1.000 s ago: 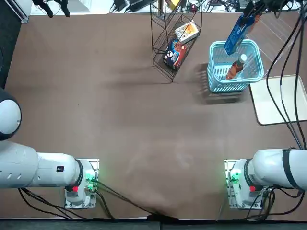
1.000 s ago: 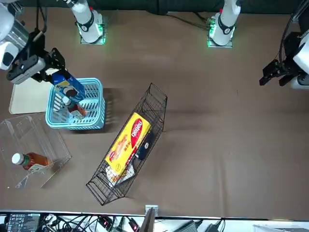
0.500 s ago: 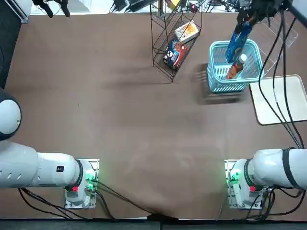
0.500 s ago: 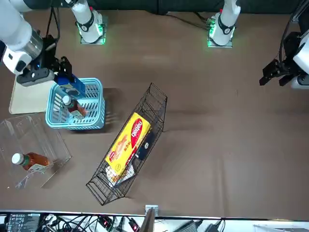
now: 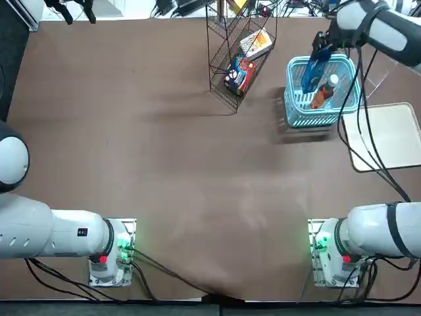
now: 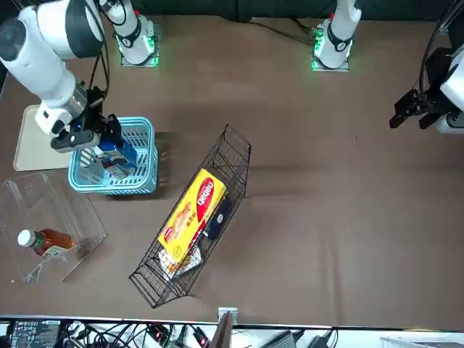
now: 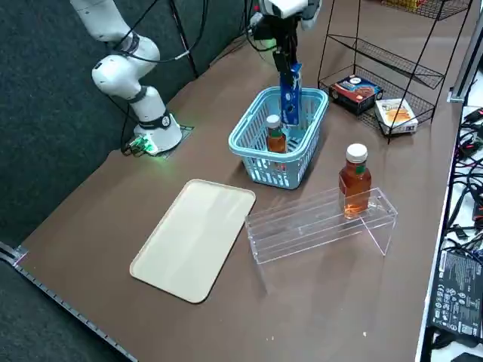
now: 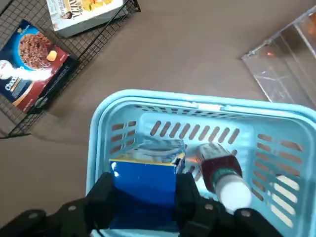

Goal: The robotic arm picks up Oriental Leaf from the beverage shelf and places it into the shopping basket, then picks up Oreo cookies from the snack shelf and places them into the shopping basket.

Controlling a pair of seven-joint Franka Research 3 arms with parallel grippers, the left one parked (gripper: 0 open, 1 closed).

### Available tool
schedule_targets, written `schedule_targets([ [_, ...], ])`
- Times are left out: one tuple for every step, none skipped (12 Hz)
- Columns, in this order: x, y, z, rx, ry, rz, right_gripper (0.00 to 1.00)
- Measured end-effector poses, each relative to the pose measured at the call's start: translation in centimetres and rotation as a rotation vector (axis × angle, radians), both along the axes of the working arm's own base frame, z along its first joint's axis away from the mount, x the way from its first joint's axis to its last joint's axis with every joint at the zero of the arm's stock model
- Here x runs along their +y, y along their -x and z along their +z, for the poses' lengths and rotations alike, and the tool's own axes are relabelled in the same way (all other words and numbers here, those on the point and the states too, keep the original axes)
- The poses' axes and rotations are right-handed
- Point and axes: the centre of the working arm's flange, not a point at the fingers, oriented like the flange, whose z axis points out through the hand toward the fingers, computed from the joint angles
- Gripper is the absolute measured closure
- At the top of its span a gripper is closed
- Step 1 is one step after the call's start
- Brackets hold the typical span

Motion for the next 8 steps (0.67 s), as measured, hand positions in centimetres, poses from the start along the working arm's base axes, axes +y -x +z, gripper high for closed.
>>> schedule_targets([
  [0.1, -0.1, -1.1, -0.006, -0.003, -0.003, 0.38],
  [0.5, -0.4, -3.7, -0.017, -0.009, -0.013, 0.38],
  [0.9, -0.3, -5.2, -0.023, -0.011, -0.018, 0.38],
  [1.2, -0.1, -6.6, -0.028, -0.013, -0.020, 0.38],
  [1.6, 0.2, -8.0, -0.029, -0.015, -0.020, 0.38],
  [1.8, 0.4, -9.1, -0.023, -0.016, -0.020, 0.38],
  [1.9, 0.5, -10.0, -0.018, -0.016, -0.021, 0.38],
  [1.8, 0.4, -10.6, -0.014, -0.018, -0.022, 0.38],
])
